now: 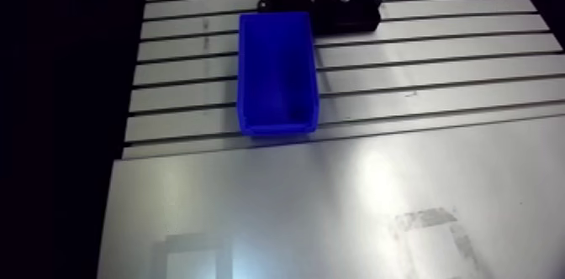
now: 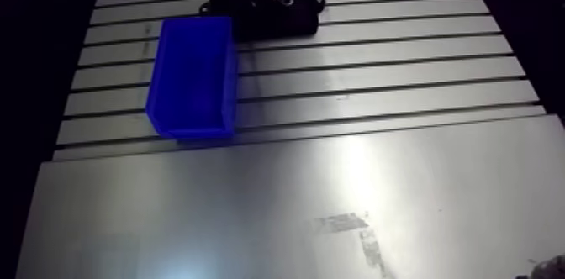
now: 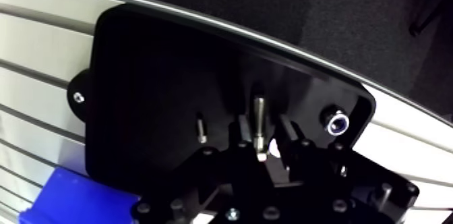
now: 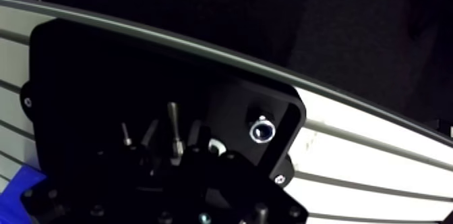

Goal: Pick up the M10 bolt from the tray and put it into the blue bin.

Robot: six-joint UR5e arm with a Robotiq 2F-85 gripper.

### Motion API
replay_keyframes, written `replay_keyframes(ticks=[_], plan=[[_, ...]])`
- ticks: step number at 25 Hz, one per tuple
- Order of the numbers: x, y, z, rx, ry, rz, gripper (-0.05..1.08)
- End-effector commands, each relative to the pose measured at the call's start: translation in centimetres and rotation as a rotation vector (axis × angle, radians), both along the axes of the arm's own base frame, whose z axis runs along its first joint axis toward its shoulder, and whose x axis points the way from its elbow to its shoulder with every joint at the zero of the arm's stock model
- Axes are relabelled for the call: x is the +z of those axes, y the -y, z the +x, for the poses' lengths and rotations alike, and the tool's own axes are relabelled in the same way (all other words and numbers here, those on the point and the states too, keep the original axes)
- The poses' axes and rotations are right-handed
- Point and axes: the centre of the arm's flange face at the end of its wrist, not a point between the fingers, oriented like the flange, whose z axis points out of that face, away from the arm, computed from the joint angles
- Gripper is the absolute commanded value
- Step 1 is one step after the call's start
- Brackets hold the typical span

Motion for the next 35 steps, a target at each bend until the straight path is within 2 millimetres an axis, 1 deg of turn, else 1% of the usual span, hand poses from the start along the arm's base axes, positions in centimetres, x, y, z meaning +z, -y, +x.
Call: replay_keyframes(ticks=[1,4,15,21,29,34,35], plan=[[-0.1,-0.1,0.2,-0.001,0.004,-0.001,0.71],[-0.4,-0.1,0.3,-0.001,0.009,-0.001,0.72],[0.0,-0.1,0.2,0.009,0.003,-0.002,0.8],[-0.1,0.1,0.2,0.014,0.004,-0.003,0.87],[1.0,-0.1,0.1,0.012,-0.013,-0.002,0.95],[2.7,0.0,0.3,0.017,-0.03,0.003,0.99],[3.2,0.0,0.3,0.016,-0.038,0.006,1.0]])
